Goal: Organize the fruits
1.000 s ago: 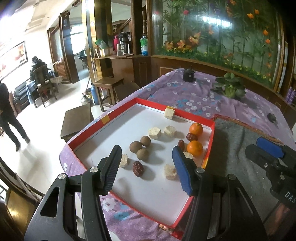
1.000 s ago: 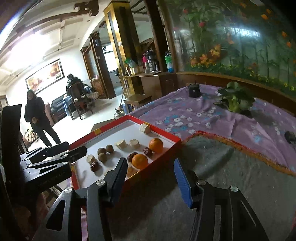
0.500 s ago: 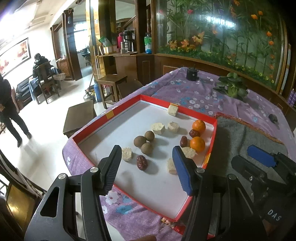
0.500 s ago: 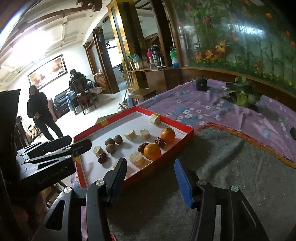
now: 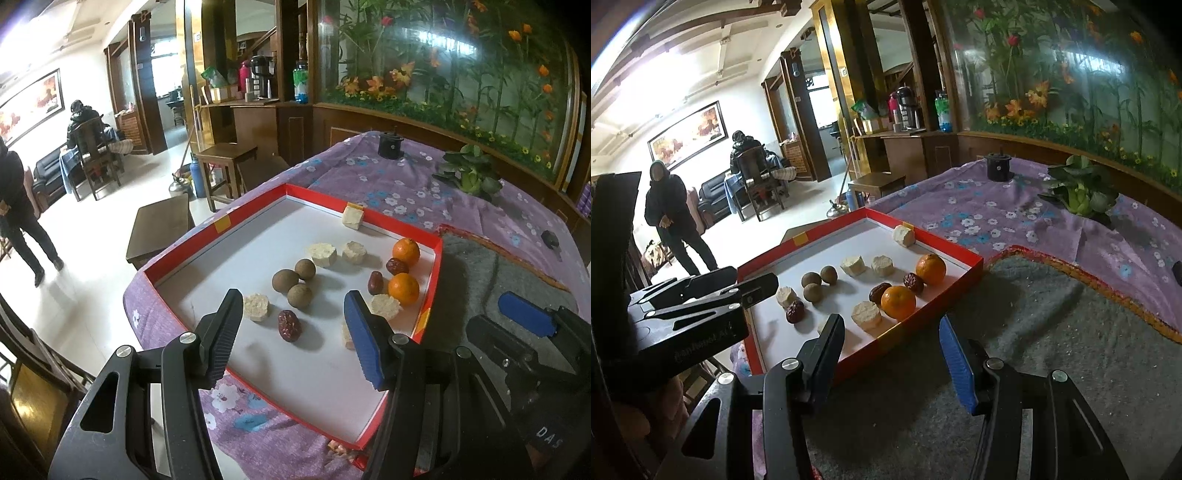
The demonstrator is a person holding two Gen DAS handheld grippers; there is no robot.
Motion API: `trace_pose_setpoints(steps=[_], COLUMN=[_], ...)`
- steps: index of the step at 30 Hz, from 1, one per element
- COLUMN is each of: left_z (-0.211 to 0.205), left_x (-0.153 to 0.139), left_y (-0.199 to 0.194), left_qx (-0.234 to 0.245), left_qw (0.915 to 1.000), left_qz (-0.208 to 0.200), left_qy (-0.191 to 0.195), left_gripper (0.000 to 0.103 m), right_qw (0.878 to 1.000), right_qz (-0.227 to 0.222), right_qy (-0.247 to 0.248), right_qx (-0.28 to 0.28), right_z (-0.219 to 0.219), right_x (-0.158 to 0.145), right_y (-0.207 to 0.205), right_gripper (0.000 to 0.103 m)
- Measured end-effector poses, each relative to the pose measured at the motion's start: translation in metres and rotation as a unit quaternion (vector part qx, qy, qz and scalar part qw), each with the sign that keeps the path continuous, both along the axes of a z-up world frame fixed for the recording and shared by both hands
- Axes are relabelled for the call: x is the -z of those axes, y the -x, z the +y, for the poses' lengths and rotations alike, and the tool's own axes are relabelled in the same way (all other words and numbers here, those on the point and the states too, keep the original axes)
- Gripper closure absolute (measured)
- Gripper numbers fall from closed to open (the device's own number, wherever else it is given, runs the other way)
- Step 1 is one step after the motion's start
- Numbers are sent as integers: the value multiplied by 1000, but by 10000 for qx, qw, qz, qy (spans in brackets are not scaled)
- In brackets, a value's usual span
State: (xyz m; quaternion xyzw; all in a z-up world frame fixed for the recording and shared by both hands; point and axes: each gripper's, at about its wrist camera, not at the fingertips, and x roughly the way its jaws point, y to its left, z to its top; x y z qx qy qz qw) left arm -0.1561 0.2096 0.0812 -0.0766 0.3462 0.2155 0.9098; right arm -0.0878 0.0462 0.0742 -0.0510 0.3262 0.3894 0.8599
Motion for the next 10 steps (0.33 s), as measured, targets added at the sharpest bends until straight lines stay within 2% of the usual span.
trace_pose_setpoints(steps=[3, 7, 10], left_z=[2, -2, -7], left_x=[1, 0, -1], left_y=[0, 1, -1], left_qx=[-76, -174, -62], left_qw=[9999, 9991, 9993], left_qz=[-88, -193, -163], left_qy=[-29, -344, -338], left_gripper=[46, 46, 46], right_qw=[10000, 10000, 10000], right_qz=[16, 50, 23], right_qy=[25, 54, 80], right_qx=[-29, -52, -28], right_z=[2, 2, -1], right_x=[2, 5, 3], right_y=[0, -1, -3], right_gripper=[51, 51, 51])
